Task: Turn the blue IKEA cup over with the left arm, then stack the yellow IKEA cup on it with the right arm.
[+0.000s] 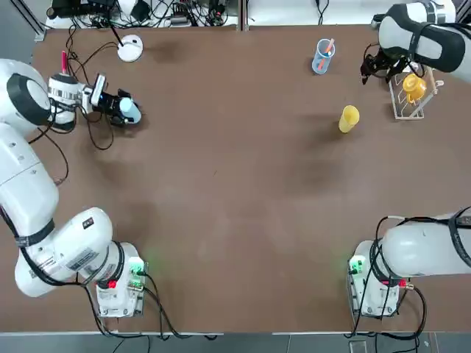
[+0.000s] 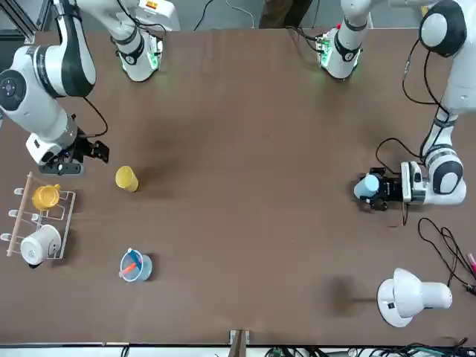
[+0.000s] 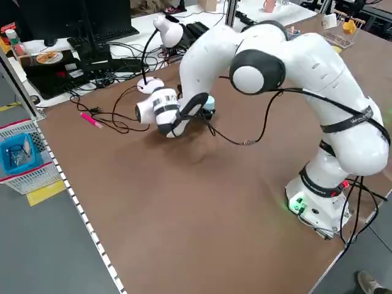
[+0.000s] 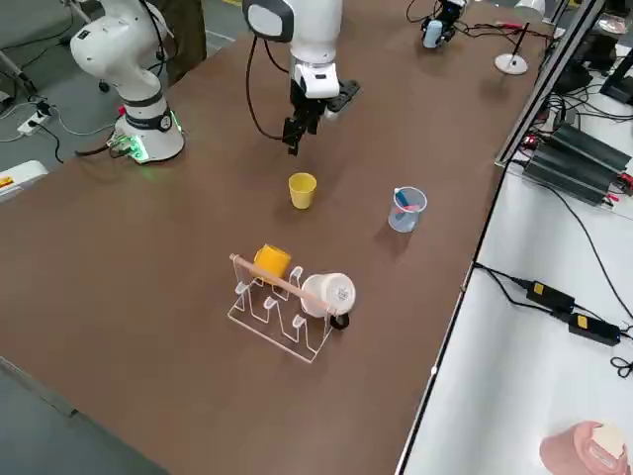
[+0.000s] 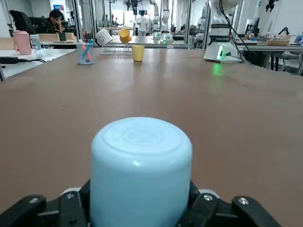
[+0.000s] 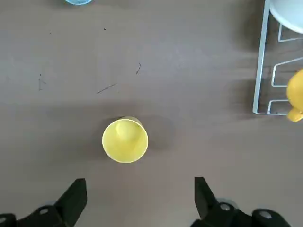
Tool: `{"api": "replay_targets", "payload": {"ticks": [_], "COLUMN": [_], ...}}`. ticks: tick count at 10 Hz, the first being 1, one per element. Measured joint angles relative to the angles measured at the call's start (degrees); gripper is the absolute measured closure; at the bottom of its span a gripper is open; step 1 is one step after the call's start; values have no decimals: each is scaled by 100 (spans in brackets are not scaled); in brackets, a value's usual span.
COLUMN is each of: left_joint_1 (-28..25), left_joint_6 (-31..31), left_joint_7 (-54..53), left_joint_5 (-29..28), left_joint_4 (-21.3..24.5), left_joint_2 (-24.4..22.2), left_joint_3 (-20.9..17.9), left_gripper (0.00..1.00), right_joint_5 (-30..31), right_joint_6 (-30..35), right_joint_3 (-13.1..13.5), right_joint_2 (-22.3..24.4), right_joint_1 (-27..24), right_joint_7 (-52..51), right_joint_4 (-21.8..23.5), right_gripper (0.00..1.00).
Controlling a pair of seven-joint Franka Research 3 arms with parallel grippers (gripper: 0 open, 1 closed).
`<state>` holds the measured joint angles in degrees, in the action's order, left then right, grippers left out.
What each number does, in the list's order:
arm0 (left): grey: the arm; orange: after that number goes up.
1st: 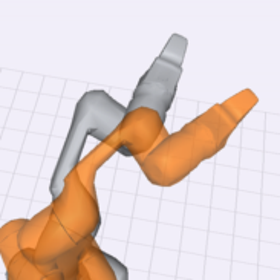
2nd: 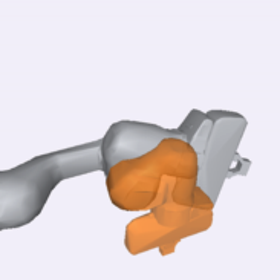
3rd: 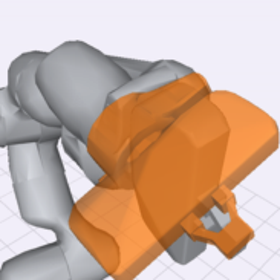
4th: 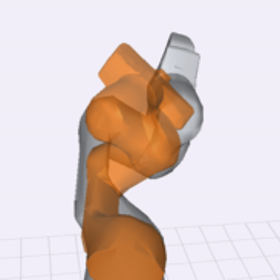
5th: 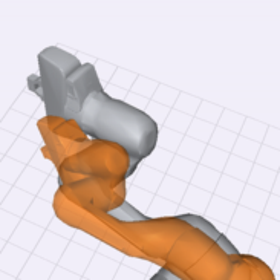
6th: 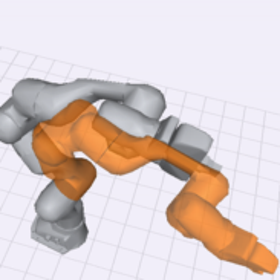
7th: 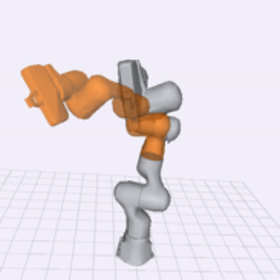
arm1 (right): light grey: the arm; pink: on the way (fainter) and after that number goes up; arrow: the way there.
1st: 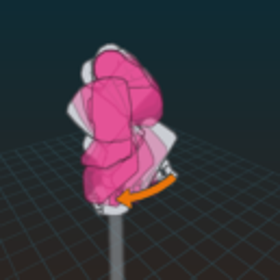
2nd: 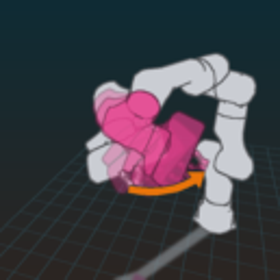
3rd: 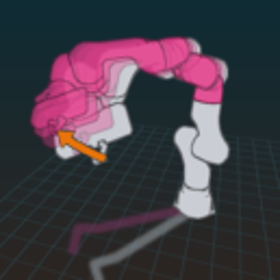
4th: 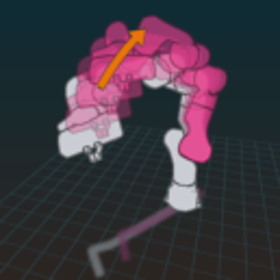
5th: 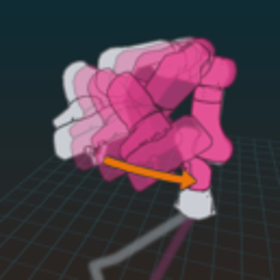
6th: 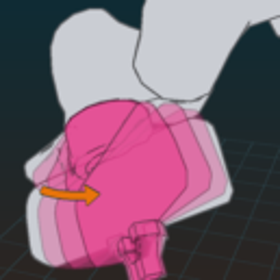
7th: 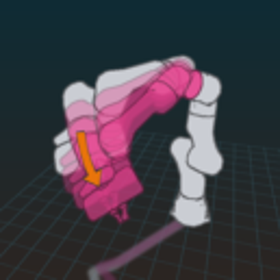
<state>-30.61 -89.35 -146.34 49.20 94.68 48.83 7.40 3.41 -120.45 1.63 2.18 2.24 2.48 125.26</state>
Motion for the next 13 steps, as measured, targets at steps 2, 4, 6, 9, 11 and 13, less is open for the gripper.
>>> {"api": "replay_targets", "payload": {"ticks": [2, 4, 6, 9, 11, 13], "left_joint_1": [132, 389, 690, 922, 1100, 1416], "left_joint_6": [-78, -314, -618, -849, -1135, -1796], "left_joint_7": [380, 930, 1331, 2040, 2895, 3495], "left_joint_5": [-16, -52, -175, -626, -1082, -1373], "left_joint_4": [341, 770, 1169, 1438, 1559, 1771], "left_joint_2": [-674, -1397, -2074, -2897, -3429, -3819], "left_joint_3": [-5, -13, -25, -28, -25, 30], "left_gripper": [34, 34, 34, 34, 34, 34], "right_joint_5": [86, 257, 263, 263, 263, 263], "right_joint_6": [-480, -925, -1270, -2165, -2357, -2405], "right_joint_3": [1, 4, 11, 101, 116, 112], "right_joint_2": [-156, -294, -323, -663, -843, -869], "right_joint_1": [-13, -96, -145, -168, -175, -174], "right_joint_7": [-96, -109, -142, -146, -146, -146], "right_joint_4": [264, 562, 761, 1040, 1058, 1087], "right_gripper": [0, 0, 0, 1, 1, 1]}}
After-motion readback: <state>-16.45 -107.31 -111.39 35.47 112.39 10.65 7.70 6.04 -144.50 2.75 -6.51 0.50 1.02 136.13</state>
